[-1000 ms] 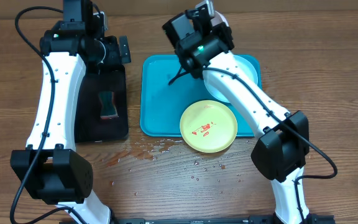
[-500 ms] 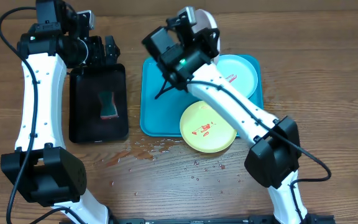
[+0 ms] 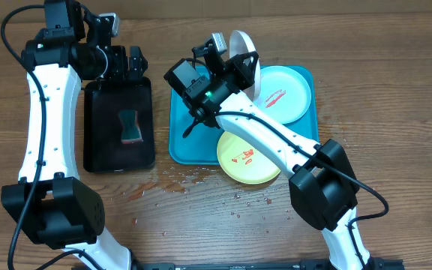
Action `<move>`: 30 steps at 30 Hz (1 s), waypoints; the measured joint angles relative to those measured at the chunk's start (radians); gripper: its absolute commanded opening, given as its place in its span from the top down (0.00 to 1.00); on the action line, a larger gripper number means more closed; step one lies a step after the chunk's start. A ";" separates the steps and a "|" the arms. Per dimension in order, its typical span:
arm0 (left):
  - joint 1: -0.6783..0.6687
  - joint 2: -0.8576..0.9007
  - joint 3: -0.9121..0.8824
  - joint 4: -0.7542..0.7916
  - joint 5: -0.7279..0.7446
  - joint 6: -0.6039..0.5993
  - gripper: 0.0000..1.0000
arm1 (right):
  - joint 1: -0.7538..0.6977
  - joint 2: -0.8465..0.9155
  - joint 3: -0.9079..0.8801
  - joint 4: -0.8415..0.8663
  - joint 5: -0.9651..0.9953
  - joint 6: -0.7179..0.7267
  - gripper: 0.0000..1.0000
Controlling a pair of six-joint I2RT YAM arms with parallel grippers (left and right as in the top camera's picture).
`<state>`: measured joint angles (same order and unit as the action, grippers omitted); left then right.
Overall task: Clean dirty plates on tray and stack at the side
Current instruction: 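Carry the white plate up and toward the right side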
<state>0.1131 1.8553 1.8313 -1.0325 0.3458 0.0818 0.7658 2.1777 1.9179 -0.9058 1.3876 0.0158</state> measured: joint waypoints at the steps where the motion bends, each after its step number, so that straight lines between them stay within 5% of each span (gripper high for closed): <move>1: 0.000 0.000 0.000 0.000 0.000 0.000 0.00 | 0.000 0.000 0.000 0.002 0.005 0.000 0.96; 15: 0.000 0.000 0.000 -0.013 0.003 0.000 0.00 | 0.008 0.000 0.000 0.007 -0.055 0.002 0.96; 21: 0.000 0.000 0.000 -0.023 0.002 0.000 0.00 | -0.038 -0.003 -0.001 -0.078 -0.344 0.119 0.96; 30: -0.023 0.000 0.000 -0.046 -0.045 0.000 0.00 | -0.334 -0.114 -0.002 -0.064 -0.970 0.200 0.96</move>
<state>0.0898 1.8553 1.8313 -1.0786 0.3008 0.0818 0.4316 2.0640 1.9163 -0.9703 0.4171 0.2157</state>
